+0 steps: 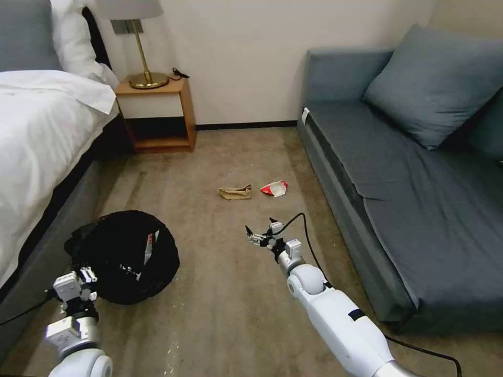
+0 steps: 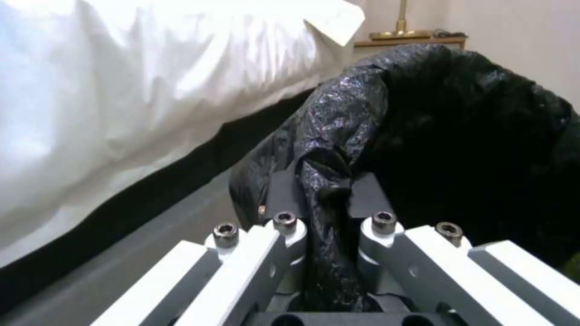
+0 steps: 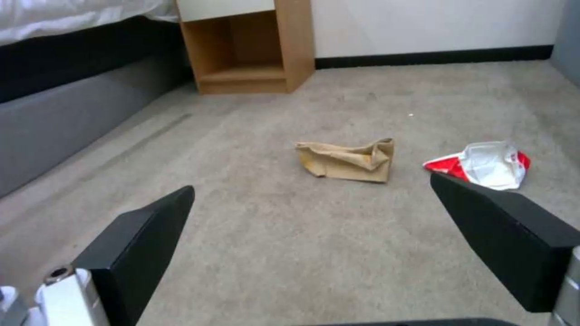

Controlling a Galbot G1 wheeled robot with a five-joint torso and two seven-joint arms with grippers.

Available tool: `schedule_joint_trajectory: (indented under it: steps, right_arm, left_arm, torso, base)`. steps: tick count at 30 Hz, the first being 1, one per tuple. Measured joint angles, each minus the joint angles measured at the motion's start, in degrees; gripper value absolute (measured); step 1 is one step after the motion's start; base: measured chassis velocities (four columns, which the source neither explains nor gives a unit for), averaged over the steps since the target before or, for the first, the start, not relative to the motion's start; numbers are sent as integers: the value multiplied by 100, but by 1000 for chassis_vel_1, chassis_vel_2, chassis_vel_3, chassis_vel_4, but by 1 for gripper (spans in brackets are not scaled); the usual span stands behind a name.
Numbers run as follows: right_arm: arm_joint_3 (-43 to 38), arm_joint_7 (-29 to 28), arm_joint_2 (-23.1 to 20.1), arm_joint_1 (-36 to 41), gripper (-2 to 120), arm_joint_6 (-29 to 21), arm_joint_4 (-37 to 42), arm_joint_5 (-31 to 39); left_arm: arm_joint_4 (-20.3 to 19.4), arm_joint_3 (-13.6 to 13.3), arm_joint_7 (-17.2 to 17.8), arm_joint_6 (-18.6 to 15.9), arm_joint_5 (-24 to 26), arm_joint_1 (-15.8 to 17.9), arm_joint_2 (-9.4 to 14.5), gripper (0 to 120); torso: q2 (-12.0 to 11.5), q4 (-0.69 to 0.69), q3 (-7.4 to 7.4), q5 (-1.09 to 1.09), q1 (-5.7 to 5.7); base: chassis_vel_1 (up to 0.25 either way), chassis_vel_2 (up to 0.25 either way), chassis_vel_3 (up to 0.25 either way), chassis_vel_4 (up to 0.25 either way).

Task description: Pick up the trash bin, then pick up the garbage on the floor and place it into the trash bin.

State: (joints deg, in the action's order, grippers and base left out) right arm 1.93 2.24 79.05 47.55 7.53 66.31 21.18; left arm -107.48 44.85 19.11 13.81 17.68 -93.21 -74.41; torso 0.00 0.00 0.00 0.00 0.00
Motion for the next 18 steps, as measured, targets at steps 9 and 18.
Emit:
schedule_joint_trajectory:
  steps: [9,18]
  right_arm:
    - [-11,17,-7,1,100,35,-52,-38]
    - [6,32,-1,-8,100,55,-91,-82]
  left_arm:
    - [22,-6,0,-11,-3,28,12,7]
    - [47,-12,-2,-13,-11,10,-3,7]
  torso:
    - [0,0,0,0,0]
    - [0,0,0,0,0]
  base:
    - [-109,95,103,-104]
    - [-99,109,108,-111]
